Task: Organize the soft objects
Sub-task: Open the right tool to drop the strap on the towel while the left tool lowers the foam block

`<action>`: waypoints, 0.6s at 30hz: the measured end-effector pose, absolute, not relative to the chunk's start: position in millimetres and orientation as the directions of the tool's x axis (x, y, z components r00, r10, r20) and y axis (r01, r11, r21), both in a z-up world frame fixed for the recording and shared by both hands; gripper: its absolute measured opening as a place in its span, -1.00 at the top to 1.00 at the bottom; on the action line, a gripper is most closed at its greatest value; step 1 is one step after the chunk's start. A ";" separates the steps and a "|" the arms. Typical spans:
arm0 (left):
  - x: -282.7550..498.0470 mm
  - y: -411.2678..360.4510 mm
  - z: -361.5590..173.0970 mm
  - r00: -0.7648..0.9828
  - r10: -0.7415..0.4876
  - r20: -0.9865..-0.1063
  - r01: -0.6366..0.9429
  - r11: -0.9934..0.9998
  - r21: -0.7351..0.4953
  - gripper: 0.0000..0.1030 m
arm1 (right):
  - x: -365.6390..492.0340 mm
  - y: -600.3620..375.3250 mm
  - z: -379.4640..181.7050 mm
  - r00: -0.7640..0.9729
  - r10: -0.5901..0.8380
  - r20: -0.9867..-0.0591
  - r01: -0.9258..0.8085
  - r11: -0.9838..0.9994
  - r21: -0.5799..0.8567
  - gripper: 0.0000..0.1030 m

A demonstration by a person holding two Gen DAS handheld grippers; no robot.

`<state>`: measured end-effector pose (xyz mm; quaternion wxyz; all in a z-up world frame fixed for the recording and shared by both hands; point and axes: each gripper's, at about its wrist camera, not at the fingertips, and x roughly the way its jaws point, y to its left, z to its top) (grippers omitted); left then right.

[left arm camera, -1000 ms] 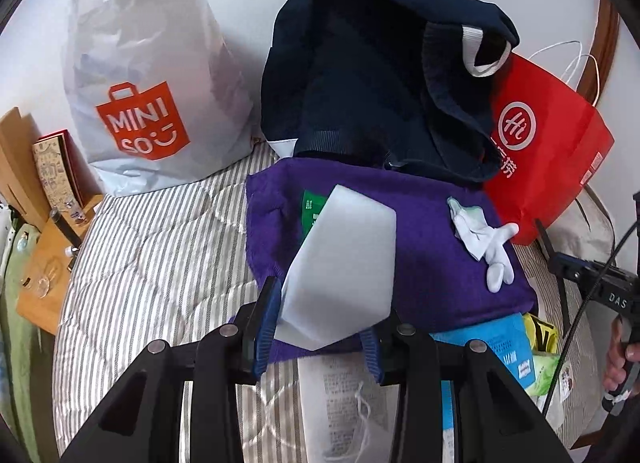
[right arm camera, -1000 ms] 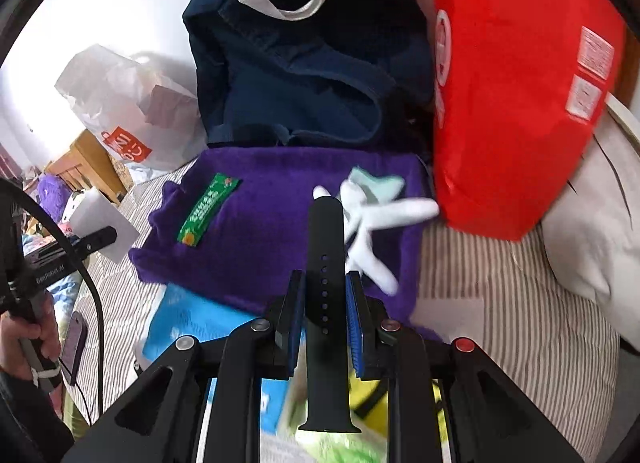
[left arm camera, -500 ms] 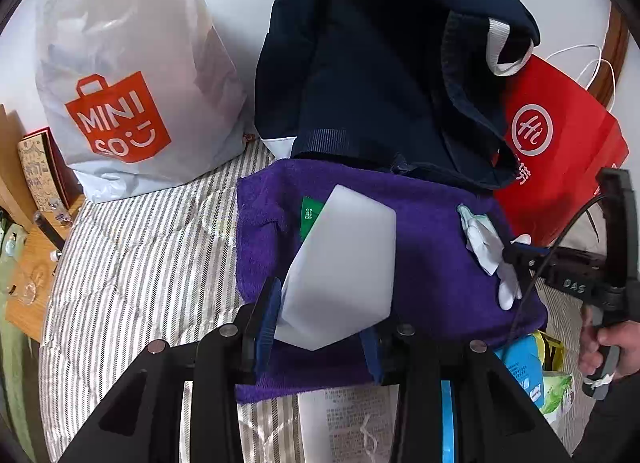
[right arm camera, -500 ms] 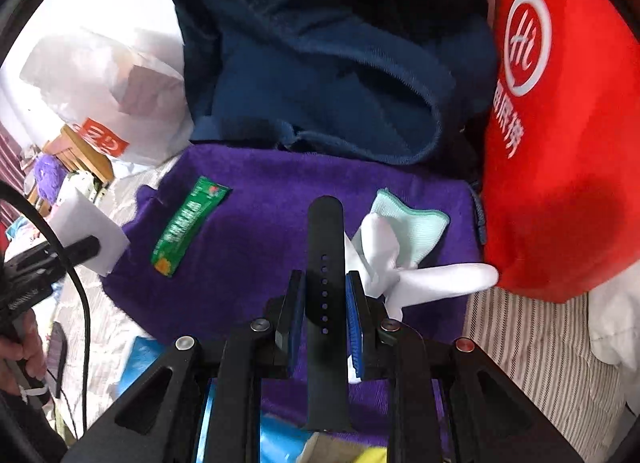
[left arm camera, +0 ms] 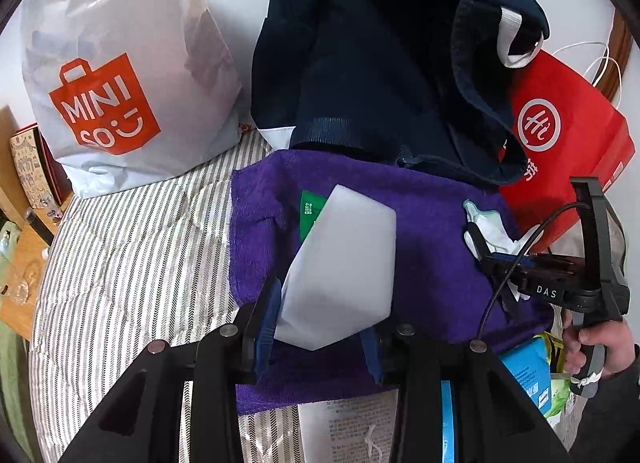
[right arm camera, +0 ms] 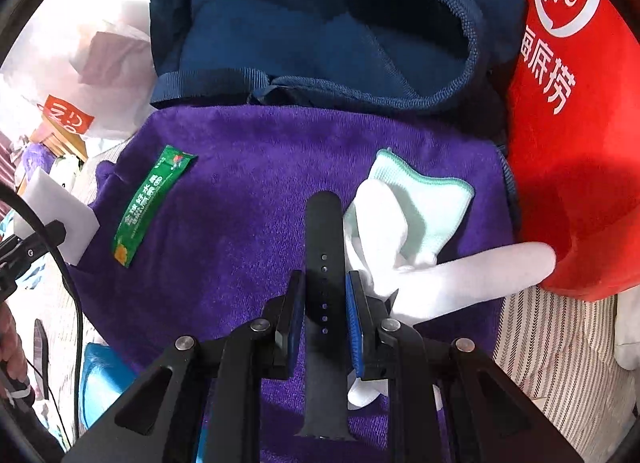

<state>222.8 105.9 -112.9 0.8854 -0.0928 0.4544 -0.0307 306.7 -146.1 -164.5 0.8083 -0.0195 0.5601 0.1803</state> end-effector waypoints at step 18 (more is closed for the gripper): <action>242.8 91.1 -135.7 0.547 -0.143 -0.825 -0.035 0.980 -0.194 0.31 | 277.3 -173.5 -113.8 0.403 0.305 -0.863 -0.288 0.937 0.197 0.13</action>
